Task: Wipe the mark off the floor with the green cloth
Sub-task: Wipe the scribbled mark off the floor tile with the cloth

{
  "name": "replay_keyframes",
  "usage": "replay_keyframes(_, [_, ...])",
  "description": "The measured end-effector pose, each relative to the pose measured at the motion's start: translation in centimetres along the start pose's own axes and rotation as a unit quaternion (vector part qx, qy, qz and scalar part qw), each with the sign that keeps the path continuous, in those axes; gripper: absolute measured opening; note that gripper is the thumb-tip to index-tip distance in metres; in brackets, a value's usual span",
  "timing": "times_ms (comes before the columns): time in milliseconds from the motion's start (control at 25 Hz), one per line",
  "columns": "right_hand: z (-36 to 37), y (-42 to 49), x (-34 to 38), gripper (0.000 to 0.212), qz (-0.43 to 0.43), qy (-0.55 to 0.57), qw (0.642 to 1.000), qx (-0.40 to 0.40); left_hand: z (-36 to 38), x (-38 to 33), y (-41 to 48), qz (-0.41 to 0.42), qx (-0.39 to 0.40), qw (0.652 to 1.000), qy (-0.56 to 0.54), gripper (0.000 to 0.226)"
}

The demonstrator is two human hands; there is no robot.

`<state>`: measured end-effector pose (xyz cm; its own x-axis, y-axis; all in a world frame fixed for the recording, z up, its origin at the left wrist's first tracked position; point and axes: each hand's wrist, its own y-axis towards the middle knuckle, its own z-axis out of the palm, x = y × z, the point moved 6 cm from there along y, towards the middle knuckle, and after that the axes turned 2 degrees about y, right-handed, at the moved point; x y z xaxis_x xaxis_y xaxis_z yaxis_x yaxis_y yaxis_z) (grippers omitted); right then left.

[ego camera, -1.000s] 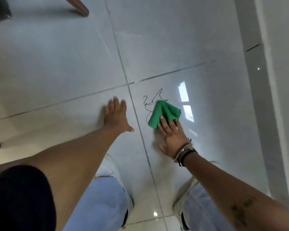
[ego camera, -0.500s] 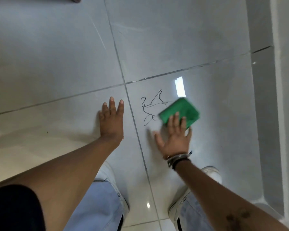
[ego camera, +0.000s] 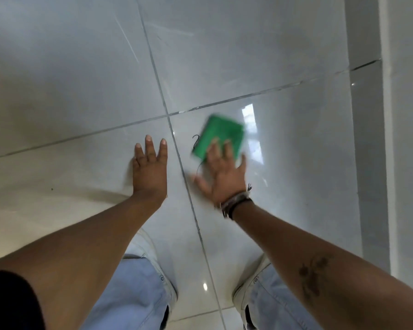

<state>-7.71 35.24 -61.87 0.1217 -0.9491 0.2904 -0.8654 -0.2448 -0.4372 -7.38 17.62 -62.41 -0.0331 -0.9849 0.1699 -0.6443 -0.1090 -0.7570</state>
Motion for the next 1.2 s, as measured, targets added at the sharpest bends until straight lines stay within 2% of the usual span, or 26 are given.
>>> replay_keyframes(40, [0.9,-2.4,1.3,0.074,-0.15,-0.043,0.987,0.049,-0.2,0.0,-0.1,0.002,0.0,1.0,-0.005,0.136])
replay_keyframes(80, [1.2,-4.4,1.0,0.068,-0.26,-0.08,0.959,0.081,-0.3,0.1,-0.1,0.002,-0.001,1.0,-0.004,0.132])
replay_keyframes(120, [0.5,-5.1,-0.5,0.062,-0.309,-0.088,0.944,0.072,-0.3,0.1,-0.2,0.0,-0.004,1.0,0.002,0.129])
replay_keyframes(160, [-0.5,-4.4,-2.7,0.059,-0.294,-0.085,0.952,0.033,-0.3,0.1,-0.2,0.0,-0.01,1.0,0.011,0.126])
replay_keyframes(200, [-1.5,-2.7,-4.9,0.061,-0.217,-0.073,0.973,-0.008,-0.2,-0.1,-0.1,0.002,-0.014,1.0,0.021,0.124])
replay_keyframes(240, [-2.5,-0.5,-6.7,0.063,-0.102,-0.057,0.992,-0.038,0.0,0.0,0.0,0.003,-0.013,1.0,0.026,0.123])
replay_keyframes(320, [-3.8,3.6,-7.9,0.067,0.124,-0.001,0.989,-0.084,0.2,0.0,0.0,0.002,-0.007,1.0,0.024,0.123])
replay_keyframes(360, [-3.8,4.7,-6.1,0.072,0.17,0.032,0.981,-0.086,0.1,0.0,0.0,0.003,-0.006,1.0,0.024,0.124])
replay_keyframes(400, [-3.3,5.1,-3.8,0.075,0.156,0.044,0.984,-0.072,0.0,0.1,-0.1,0.005,-0.004,1.0,0.023,0.125])
replay_keyframes(440, [-2.5,4.7,-1.5,0.077,0.08,0.027,0.995,-0.042,-0.1,0.0,-0.1,0.008,-0.006,1.0,0.024,0.126])
replay_keyframes(480, [-1.5,3.3,0.2,0.074,-0.031,-0.006,0.999,-0.004,-0.2,0.0,-0.1,0.011,-0.008,1.0,0.026,0.128])
replay_keyframes(560, [-0.2,-1.2,0.0,0.064,-0.233,-0.069,0.969,0.05,0.0,0.1,-0.1,0.01,-0.004,1.0,0.027,0.131])
replay_keyframes(600, [-0.6,-2.7,-1.7,0.059,-0.289,-0.082,0.952,0.055,0.2,0.0,0.1,0.009,-0.003,0.999,0.031,0.133])
replay_keyframes(640, [-1.1,-3.1,-3.7,0.057,-0.304,-0.088,0.948,0.039,0.3,0.0,0.1,0.008,-0.004,0.999,0.039,0.135])
replay_keyframes(680, [-1.9,-2.4,-5.4,0.056,-0.276,-0.087,0.957,0.018,0.4,0.0,0.2,0.006,-0.007,0.999,0.046,0.136])
replay_keyframes(720, [-2.8,-0.6,-6.5,0.056,-0.213,-0.078,0.974,-0.006,0.4,0.0,0.3,0.004,-0.008,0.999,0.05,0.137])
replay_keyframes(800, [-4.0,4.0,-6.4,0.062,-0.022,-0.033,0.997,-0.06,0.7,0.0,0.3,0.008,-0.003,0.998,0.056,0.138])
replay_keyframes(840, [-4.1,5.9,-5.1,0.066,0.062,0.011,0.995,-0.075,0.7,-0.1,0.3,0.01,-0.003,0.998,0.057,0.139])
replay_keyframes(880, [-4.0,7.2,-3.0,0.069,0.104,0.046,0.991,-0.077,0.7,-0.1,0.3,0.009,-0.002,0.998,0.054,0.14])
replay_keyframes(920, [-3.4,7.6,-1.0,0.07,0.091,0.051,0.992,-0.065,0.8,-0.1,0.3,0.009,-0.002,0.999,0.048,0.14])
replay_keyframes(960, [-2.2,6.9,0.6,0.069,0.023,0.025,0.999,-0.042,0.6,-0.1,0.4,0.011,-0.004,0.999,0.042,0.139])
replay_keyframes(1000, [-1.0,5.0,1.5,0.066,-0.079,-0.017,0.997,-0.01,0.5,-0.1,0.4,0.014,-0.008,0.999,0.038,0.139])
replay_keyframes(1080, [0.9,-1.3,0.6,0.058,-0.255,-0.077,0.963,0.042,0.5,0.2,0.4,0.019,-0.003,0.999,0.033,0.14])
replay_keyframes(1160, [0.5,-5.3,-3.0,0.053,-0.315,-0.097,0.943,0.054,0.5,0.2,0.4,0.02,0.005,0.999,0.048,0.143])
replay_keyframes(1200, [-0.1,-5.0,-4.8,0.054,-0.297,-0.107,0.948,0.04,0.5,0.2,0.4,0.021,0.003,0.998,0.061,0.145])
